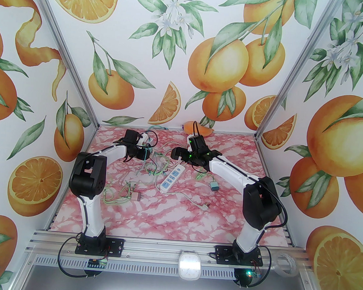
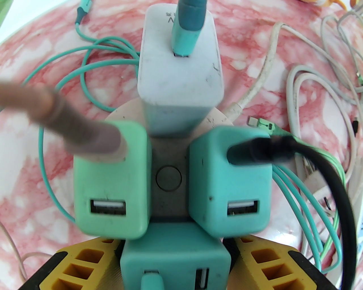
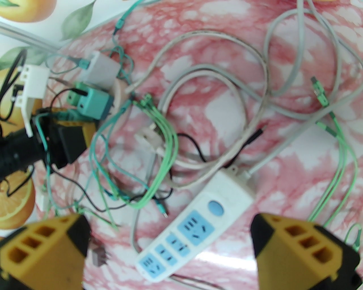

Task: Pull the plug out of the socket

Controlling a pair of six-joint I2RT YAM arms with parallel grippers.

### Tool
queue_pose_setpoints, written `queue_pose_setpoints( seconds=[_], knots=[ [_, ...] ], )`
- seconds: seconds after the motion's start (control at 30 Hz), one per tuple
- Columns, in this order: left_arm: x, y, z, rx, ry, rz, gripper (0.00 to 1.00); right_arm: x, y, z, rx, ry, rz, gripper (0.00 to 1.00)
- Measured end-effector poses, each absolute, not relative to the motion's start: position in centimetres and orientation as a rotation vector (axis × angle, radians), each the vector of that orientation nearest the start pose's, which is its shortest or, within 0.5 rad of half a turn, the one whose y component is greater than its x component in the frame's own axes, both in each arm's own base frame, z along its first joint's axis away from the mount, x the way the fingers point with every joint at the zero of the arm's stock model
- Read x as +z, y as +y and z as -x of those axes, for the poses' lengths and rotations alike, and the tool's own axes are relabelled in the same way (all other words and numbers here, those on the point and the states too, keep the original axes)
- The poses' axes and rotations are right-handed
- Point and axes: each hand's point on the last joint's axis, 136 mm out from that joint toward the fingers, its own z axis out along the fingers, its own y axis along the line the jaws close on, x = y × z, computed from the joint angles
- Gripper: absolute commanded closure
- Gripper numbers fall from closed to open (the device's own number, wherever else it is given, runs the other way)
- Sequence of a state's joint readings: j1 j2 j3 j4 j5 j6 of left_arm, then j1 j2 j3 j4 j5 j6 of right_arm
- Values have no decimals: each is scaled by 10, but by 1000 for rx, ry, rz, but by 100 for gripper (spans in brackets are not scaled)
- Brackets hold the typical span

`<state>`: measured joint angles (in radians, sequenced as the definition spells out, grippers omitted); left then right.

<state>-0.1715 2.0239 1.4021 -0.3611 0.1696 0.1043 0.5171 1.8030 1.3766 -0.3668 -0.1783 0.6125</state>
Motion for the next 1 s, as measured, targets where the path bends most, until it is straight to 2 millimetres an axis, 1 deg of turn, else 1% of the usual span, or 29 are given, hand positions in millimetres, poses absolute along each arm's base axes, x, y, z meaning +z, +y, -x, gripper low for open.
queue_pose_setpoints(
  seconds=[0.07, 0.23, 0.33, 0.4, 0.5, 0.77, 0.93, 1.0],
  knots=[
    [54, -115, -492, -227, 2518, -425, 63, 151, 274, -419, 734, 2480, -26, 0],
    [54, -118, -492, -187, 2518, -436, 64, 151, 275, -418, 745, 2482, -21, 0],
    [55, -120, -488, -173, 2513, -442, 64, 151, 276, -417, 746, 2484, -17, 0],
    [55, -124, -479, -174, 2517, -451, 64, 151, 278, -417, 747, 2485, -12, 0],
    [54, -131, -461, -180, 2526, -467, 63, 150, 284, -416, 750, 2486, 12, 0],
    [55, -149, -403, -203, 2552, -498, 63, 148, 310, -418, 840, 2473, 74, 1],
    [55, -159, -373, -211, 2561, -507, 63, 146, 323, -420, 931, 2460, 84, 23],
    [56, -161, -364, -217, 2563, -505, 62, 141, 329, -421, 963, 2476, 82, 26]
  ],
)
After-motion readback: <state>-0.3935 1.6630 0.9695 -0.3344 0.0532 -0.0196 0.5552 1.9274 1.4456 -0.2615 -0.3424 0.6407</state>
